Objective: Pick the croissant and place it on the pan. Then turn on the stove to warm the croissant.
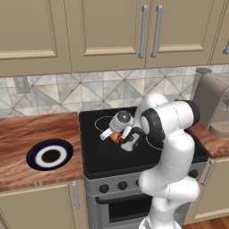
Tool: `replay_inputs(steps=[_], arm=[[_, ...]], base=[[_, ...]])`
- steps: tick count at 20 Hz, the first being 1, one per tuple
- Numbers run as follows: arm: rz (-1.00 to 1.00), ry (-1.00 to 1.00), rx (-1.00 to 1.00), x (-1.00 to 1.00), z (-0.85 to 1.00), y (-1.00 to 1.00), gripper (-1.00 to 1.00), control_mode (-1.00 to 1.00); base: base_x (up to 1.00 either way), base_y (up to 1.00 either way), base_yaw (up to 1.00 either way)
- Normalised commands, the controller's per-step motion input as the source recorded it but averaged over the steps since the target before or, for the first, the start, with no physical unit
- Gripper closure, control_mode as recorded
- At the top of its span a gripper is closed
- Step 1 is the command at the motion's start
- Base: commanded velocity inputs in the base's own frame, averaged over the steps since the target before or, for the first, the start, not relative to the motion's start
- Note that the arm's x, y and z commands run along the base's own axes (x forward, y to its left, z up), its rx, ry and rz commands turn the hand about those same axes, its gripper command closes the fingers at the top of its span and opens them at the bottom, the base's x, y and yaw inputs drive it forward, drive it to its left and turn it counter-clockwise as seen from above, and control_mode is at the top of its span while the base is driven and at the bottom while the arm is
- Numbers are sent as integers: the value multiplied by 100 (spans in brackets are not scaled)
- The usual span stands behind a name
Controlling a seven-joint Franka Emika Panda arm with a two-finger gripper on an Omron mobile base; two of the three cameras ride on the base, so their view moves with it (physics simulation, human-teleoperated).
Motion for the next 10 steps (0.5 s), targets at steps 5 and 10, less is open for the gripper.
replay_inputs(steps=[5,10], arm=[[0,-30,0,-74,80,5,-100,-100],[0,-36,0,-75,79,1,-100,-100]], base=[[0,0,0],[0,0,0]])
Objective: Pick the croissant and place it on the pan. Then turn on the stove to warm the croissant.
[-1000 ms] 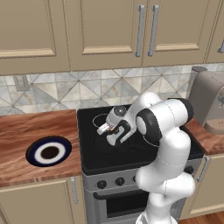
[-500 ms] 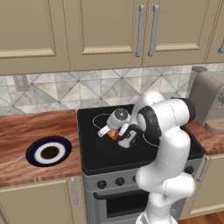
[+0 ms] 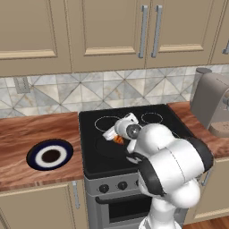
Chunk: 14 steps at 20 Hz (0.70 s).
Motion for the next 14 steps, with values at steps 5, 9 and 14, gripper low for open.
replay_inputs(steps=[5,9,14], arm=[[0,-27,0,-87,44,0,-100,-100],[1,-24,0,-98,24,4,-100,-100],[3,-22,0,-99,6,11,-100,-100]], base=[[0,0,0],[0,0,0],[0,0,0]])
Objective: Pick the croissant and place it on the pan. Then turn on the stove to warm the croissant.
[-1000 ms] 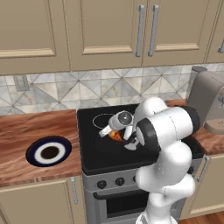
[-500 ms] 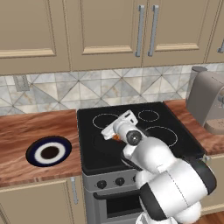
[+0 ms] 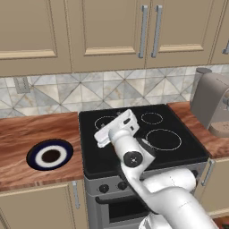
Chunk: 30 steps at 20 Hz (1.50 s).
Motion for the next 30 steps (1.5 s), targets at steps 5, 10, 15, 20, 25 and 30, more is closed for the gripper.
replay_inputs(steps=[5,10,15,20,25,30], arm=[[3,-16,0,-100,-15,0,-100,-100],[9,-20,6,-100,-30,0,-100,-100],[17,-21,16,-100,-43,0,-100,-100],[25,-18,26,-100,-56,-50,-100,-100],[23,-19,13,-30,-40,-67,-100,-100],[19,-20,7,3,-54,-53,-100,-100]], base=[[0,0,0],[0,0,0],[0,0,0],[0,0,0],[0,0,0],[0,0,0]])
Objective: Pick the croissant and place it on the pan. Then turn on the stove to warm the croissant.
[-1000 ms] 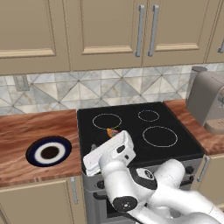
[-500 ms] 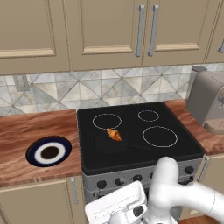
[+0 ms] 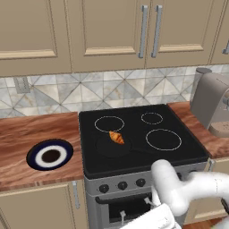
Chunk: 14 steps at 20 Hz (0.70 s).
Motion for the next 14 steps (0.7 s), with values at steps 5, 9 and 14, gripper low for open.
replay_inputs(steps=[5,9,14], arm=[[5,-13,3,-1,-10,-3,-100,-100],[0,-10,0,22,-28,28,-100,-100],[0,-11,0,8,-68,24,-100,-100]], base=[[0,0,0],[0,0,0],[0,0,0]])
